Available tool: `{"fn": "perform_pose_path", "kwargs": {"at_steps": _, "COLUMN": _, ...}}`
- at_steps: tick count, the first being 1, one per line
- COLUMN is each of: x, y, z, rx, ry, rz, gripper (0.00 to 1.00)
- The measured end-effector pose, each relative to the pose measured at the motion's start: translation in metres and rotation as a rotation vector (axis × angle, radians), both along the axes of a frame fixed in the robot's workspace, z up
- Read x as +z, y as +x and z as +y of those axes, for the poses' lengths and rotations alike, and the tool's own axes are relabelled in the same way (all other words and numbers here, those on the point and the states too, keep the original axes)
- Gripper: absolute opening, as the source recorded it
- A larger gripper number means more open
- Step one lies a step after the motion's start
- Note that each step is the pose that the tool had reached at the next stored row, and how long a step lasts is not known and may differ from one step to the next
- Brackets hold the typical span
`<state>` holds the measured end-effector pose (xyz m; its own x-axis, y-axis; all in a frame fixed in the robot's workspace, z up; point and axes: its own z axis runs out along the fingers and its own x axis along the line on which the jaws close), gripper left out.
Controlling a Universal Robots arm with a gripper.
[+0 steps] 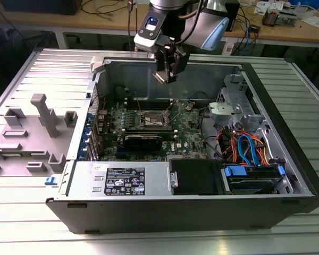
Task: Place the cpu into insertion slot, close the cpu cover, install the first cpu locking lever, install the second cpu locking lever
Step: 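Place the cpu into insertion slot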
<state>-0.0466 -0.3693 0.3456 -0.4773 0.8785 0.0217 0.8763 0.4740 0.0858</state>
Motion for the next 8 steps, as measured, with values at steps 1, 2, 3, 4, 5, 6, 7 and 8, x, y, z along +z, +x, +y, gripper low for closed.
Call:
{"fn": "perform_pose_path", "kwargs": {"at_steps": 1, "x": -0.0006, "y": 0.0000, "z": 0.0000, "rx": -0.025, "ry": 0.0000, "rz": 0.0004, "gripper": 0.55}}
{"fn": "perform_pose_path", "kwargs": {"at_steps": 2, "x": -0.0011, "y": 0.0000, "z": 0.0000, "rx": -0.047, "ry": 0.0000, "rz": 0.0010, "gripper": 0.55}}
{"fn": "perform_pose_path", "kwargs": {"at_steps": 3, "x": -0.0011, "y": 0.0000, "z": 0.0000, "rx": -0.054, "ry": -0.0001, "rz": 0.0012, "gripper": 0.55}}
{"fn": "perform_pose_path", "kwargs": {"at_steps": 4, "x": -0.0011, "y": 0.0000, "z": -0.0001, "rx": -0.055, "ry": -0.0002, "rz": 0.0012, "gripper": 0.55}}
{"fn": "perform_pose_path", "kwargs": {"at_steps": 5, "x": -0.0011, "y": 0.0000, "z": 0.0000, "rx": -0.055, "ry": -0.0001, "rz": 0.0011, "gripper": 0.55}}
{"fn": "perform_pose_path", "kwargs": {"at_steps": 6, "x": -0.0012, "y": 0.0000, "z": 0.0000, "rx": -0.055, "ry": 0.0000, "rz": 0.0011, "gripper": 0.55}}
{"fn": "perform_pose_path", "kwargs": {"at_steps": 7, "x": -0.0011, "y": 0.0000, "z": 0.0000, "rx": -0.055, "ry": 0.0000, "rz": 0.0011, "gripper": 0.55}}
{"fn": "perform_pose_path", "kwargs": {"at_steps": 8, "x": -0.0012, "y": 0.0000, "z": 0.0000, "rx": -0.055, "ry": 0.0000, "rz": 0.0011, "gripper": 0.55}}
